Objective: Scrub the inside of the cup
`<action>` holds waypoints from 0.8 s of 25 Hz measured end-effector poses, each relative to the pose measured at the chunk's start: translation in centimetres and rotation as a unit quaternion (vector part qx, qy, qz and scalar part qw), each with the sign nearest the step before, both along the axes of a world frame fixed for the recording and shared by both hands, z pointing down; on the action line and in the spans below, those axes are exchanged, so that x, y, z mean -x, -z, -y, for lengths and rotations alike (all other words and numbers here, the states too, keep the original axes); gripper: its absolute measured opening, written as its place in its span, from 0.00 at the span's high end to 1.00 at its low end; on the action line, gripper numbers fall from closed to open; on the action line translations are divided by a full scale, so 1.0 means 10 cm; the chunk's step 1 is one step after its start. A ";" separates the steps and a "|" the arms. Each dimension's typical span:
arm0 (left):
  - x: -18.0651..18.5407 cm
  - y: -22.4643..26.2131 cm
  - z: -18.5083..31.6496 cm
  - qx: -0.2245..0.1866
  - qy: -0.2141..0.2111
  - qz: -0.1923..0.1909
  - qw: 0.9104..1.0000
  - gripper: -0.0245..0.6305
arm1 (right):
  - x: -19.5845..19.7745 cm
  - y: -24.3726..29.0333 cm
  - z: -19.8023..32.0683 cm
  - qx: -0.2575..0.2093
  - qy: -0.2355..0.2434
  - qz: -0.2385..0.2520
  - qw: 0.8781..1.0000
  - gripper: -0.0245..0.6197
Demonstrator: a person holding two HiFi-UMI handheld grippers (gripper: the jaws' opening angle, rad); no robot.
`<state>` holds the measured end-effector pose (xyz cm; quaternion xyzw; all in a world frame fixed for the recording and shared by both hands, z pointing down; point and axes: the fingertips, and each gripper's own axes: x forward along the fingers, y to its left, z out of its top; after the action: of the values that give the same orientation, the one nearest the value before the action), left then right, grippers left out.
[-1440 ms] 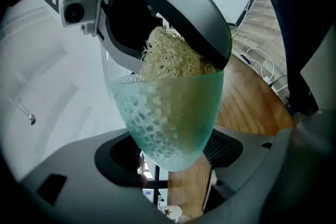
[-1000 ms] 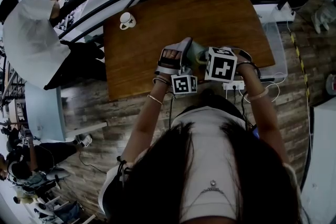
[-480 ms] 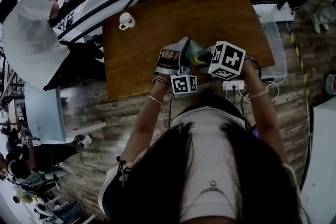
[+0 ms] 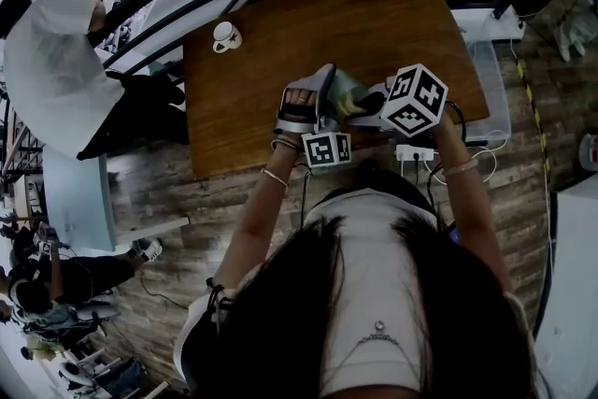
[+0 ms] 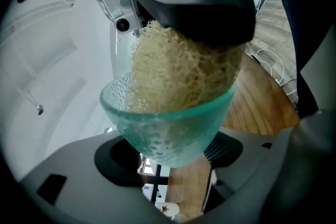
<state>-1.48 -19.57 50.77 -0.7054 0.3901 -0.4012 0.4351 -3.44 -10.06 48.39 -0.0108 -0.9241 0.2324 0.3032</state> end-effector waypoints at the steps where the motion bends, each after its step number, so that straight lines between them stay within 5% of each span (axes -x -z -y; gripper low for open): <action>1: 0.01 0.01 0.00 -0.001 0.001 -0.002 1.000 0.43 | 0.01 0.02 0.00 0.009 -0.005 0.011 1.000 0.84; 20: 0.12 0.14 0.09 -0.017 0.027 -0.024 0.999 0.43 | 0.12 0.31 0.16 0.129 -0.080 0.177 0.972 0.84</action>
<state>-2.71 -20.46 49.39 -0.6968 0.4260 -0.3888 0.4264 -4.61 -11.66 45.33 -0.0165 -0.9233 0.3673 0.1109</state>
